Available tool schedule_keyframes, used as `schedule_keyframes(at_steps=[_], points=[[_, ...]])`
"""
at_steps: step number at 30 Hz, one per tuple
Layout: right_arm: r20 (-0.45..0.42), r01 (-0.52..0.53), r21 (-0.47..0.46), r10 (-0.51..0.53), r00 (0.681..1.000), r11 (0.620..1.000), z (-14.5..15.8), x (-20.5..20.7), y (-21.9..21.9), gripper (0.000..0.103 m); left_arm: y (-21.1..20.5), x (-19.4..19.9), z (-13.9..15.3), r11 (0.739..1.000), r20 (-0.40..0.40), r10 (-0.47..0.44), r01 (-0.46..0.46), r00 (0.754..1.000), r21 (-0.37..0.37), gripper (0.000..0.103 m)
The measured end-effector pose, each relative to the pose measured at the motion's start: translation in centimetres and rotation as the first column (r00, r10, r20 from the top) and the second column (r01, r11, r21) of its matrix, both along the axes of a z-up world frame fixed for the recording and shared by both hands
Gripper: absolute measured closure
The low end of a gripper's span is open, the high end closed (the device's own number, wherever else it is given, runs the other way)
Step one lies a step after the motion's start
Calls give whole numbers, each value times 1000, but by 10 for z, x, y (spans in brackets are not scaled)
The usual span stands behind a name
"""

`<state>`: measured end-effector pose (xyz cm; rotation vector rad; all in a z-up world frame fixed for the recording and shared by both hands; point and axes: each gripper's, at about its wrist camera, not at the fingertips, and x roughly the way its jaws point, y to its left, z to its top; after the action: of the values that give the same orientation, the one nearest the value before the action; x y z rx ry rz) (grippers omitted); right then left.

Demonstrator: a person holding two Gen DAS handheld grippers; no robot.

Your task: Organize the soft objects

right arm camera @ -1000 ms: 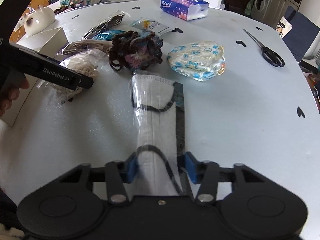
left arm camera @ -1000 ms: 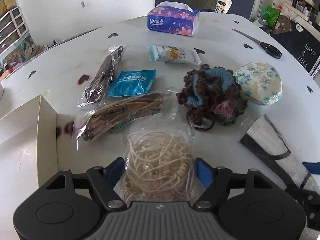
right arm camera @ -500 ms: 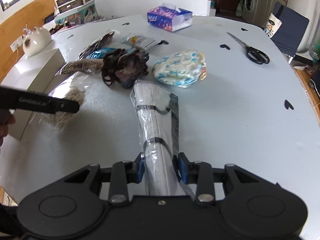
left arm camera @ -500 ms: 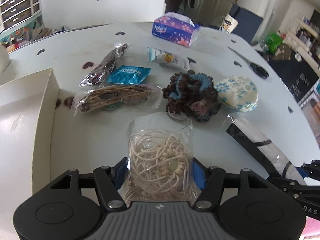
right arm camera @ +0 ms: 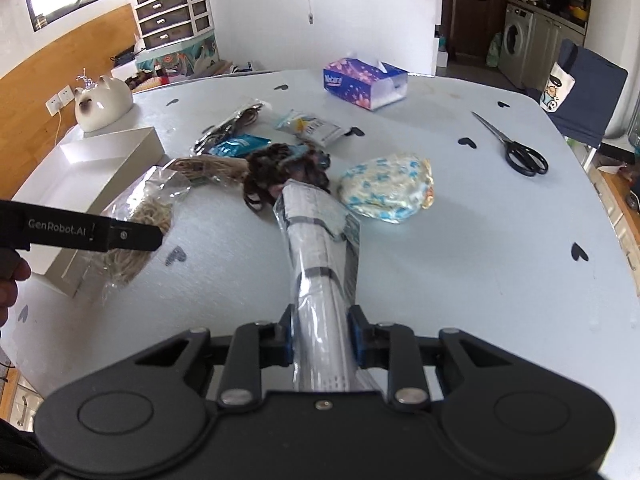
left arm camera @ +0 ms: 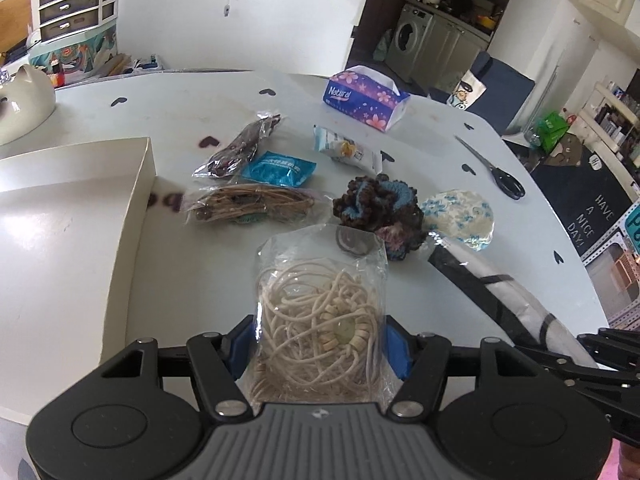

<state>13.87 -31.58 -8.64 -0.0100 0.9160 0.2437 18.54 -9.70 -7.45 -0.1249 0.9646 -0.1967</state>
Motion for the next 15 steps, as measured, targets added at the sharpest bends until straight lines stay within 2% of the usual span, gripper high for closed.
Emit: schedule_keyframes(at_steps=[3, 5, 6, 7, 8, 11, 15], points=[[-46, 27, 1, -27, 999, 1000, -10, 4, 8, 63, 7, 1, 0, 1000, 3, -29, 29, 1000, -6, 38], [-90, 56, -6, -56, 994, 998, -18, 6, 14, 41, 15, 2, 0, 999, -1, -52, 52, 999, -13, 38], [-114, 70, -5, -70, 991, 998, -22, 8, 17, 34, 19, 2, 0, 998, -3, -66, 66, 998, -15, 38], [-131, 84, -6, -84, 988, 996, -25, 8, 21, 20, 22, 2, 0, 997, -3, -79, 79, 997, -17, 38], [-137, 99, -10, -100, 986, 995, -26, 9, 24, 10, 26, 2, 0, 996, -2, -93, 93, 996, -18, 38], [-129, 110, -23, -112, 985, 994, -31, 13, 31, 5, 36, 4, -2, 992, -10, -123, 123, 992, -18, 38], [-161, 128, -91, -141, 977, 988, -49, 28, 35, 5, 46, 6, -5, 990, -26, -139, 138, 990, -24, 38]])
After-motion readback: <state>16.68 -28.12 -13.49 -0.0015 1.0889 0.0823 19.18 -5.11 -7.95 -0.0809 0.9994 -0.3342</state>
